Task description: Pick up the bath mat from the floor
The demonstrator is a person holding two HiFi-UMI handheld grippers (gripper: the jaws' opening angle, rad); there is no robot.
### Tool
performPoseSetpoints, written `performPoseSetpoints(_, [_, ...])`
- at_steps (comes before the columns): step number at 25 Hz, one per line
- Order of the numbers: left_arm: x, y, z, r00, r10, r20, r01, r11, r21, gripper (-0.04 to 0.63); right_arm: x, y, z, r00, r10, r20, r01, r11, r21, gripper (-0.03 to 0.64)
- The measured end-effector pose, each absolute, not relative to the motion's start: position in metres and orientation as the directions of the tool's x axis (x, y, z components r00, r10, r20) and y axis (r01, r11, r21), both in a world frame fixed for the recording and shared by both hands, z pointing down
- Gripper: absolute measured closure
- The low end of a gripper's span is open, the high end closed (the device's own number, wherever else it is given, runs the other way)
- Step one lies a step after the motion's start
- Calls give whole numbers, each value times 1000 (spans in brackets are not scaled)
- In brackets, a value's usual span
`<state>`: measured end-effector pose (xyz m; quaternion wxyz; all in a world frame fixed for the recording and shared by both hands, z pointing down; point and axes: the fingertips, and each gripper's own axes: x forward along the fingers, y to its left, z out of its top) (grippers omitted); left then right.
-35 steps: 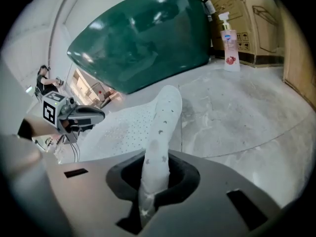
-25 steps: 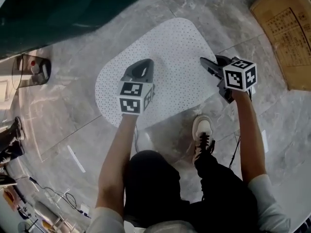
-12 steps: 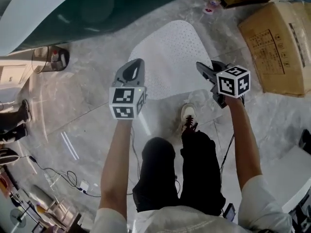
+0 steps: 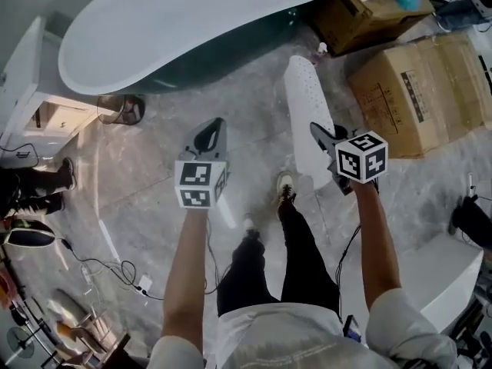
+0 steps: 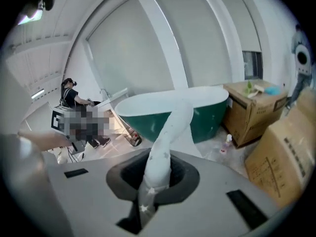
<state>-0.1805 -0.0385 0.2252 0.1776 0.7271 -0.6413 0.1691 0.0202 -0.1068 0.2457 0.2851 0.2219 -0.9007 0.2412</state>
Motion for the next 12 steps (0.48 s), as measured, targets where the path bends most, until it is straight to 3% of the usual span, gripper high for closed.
performPoseSetpoints(12, [-155, 28, -54, 162, -946, 280, -981, -185, -58, 577, 56, -66, -91, -723, -549, 420, -599, 800, 14, 581])
